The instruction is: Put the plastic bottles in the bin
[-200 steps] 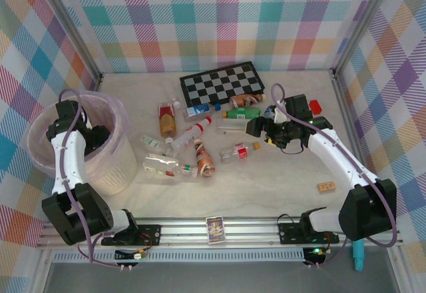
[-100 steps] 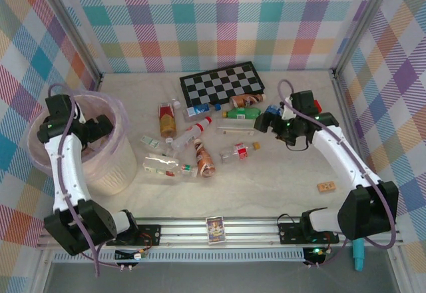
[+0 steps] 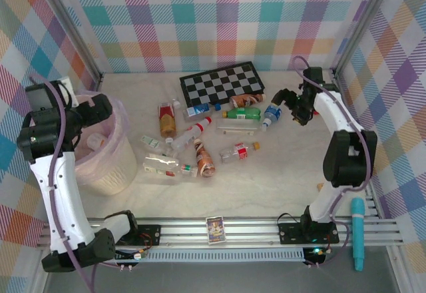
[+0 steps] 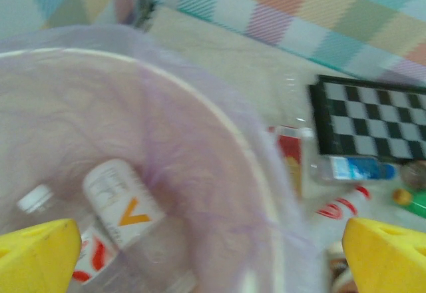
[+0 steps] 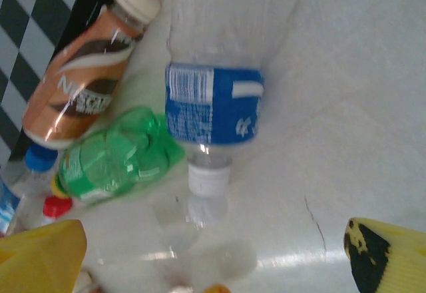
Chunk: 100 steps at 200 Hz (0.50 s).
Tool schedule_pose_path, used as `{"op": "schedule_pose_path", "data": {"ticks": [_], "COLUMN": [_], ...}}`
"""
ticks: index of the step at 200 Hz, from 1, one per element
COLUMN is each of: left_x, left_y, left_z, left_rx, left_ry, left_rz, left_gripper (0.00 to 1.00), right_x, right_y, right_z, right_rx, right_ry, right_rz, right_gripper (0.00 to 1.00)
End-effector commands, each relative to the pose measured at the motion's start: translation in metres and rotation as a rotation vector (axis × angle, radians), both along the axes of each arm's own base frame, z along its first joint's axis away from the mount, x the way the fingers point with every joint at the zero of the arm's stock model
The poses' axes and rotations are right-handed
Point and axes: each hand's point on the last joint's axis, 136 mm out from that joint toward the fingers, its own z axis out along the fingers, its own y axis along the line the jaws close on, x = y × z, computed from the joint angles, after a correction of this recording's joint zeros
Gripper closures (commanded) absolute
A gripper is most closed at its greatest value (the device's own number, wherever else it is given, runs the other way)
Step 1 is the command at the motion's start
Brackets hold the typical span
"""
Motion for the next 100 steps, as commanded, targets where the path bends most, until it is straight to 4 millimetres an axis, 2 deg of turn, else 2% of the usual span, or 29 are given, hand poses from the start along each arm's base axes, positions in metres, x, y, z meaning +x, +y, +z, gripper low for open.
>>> {"op": "schedule_pose_path", "data": {"ticks": [1, 36, 100], "left_x": [-0.017, -0.019, -0.013], "left_y": [-0.026, -0.083, -0.192], "left_z": [0.015, 0.016, -0.017], "left_rx": [-0.030, -0.114, -0.047], "left_ry": [-0.031, -0.052, -0.001], "left_rz": [-0.059, -0.264, -0.538], "left_gripper": [0.00, 0.00, 0.00], "right_x": [0.028, 0.064, 0.104], "right_y": [-0.006, -0.010, -0.012], "right_z": [-0.010, -0.042, -0.079], "right_rx": [0.003, -0.007, 0.015], "right_ry": [0.016, 0.061, 0.081], "right_rz": [-0.055, -0.099, -0.147], "right_gripper": [0.00, 0.00, 0.04]}}
